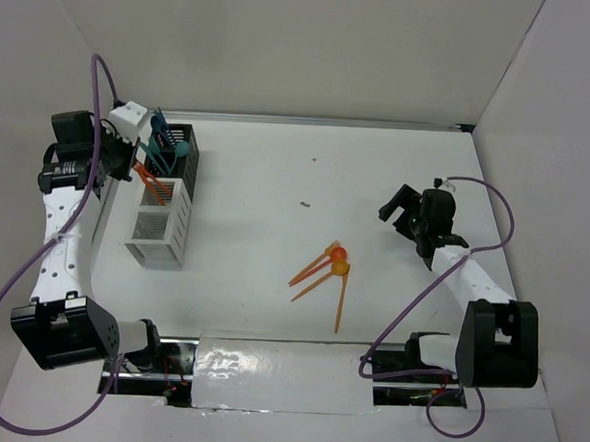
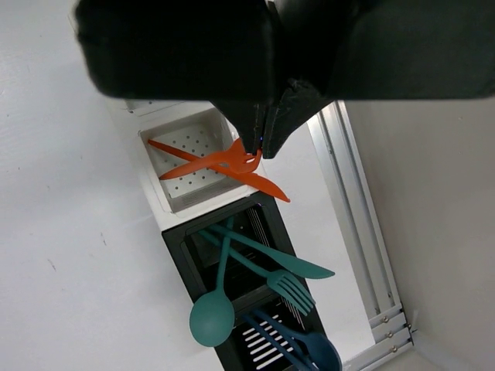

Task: Sort the eating utensils into containers

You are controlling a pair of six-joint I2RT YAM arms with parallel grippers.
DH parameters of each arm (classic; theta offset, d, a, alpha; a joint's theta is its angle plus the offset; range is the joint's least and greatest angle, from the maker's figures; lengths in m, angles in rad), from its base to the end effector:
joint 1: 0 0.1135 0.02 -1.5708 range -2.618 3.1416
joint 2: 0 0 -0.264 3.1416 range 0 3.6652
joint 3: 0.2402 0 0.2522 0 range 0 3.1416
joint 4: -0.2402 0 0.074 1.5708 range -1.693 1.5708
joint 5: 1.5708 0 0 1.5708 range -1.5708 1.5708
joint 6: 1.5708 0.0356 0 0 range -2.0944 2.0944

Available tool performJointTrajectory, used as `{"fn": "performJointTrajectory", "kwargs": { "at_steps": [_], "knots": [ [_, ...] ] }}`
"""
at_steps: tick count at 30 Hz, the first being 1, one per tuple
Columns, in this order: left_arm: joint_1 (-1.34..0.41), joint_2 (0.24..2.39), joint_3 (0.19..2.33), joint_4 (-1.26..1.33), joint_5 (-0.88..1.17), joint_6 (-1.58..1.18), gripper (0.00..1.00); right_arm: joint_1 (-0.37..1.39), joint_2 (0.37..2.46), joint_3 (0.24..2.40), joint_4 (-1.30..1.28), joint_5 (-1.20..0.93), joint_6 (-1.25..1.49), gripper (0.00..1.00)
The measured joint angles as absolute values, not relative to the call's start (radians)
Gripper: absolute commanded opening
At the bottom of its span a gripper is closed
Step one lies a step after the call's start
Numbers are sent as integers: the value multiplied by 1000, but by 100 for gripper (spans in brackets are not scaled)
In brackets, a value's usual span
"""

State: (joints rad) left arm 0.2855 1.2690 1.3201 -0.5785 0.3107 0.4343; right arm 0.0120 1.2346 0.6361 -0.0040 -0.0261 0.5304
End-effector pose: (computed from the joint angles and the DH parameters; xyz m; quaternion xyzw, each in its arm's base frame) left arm 0.2682 0.0674 0.3837 0.1406 0.8484 0.0478 0.5081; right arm 0.2594 0.0040 0.2122 0.2210 0.8570 0.1358 0.4453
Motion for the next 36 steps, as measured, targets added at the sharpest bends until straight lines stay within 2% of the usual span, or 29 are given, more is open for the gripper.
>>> {"fn": "performJointTrajectory", "kwargs": {
  "at_steps": [17, 19, 22, 23, 24, 25, 26, 32, 36],
  "knots": [
    [297, 1318, 1360, -665, 277, 528, 3, 12, 1248, 656, -7, -34, 533, 99],
    [293, 1336, 1360, -665, 278, 527, 16, 12, 1248, 656, -7, -33, 534, 99],
    [281, 1361, 1362, -665, 261, 519, 43, 12, 1244, 656, -7, -33, 534, 99],
    [273, 1369, 1363, -660, 245, 517, 46, 12, 1242, 656, -7, -33, 534, 99],
    [264, 1375, 1364, -655, 229, 514, 65, 12, 1238, 656, -7, -33, 534, 99],
    [257, 1382, 1364, -650, 215, 516, 91, 12, 1232, 656, -7, -33, 534, 99],
    [250, 1383, 1366, -649, 206, 505, 100, 12, 1227, 656, -7, -33, 534, 99],
    [238, 1335, 1416, -590, 209, 418, 100, 12, 1214, 656, -7, -41, 533, 99],
    [181, 1270, 1547, -564, 265, 315, 100, 12, 1214, 656, -8, -47, 532, 99]
  ]
}}
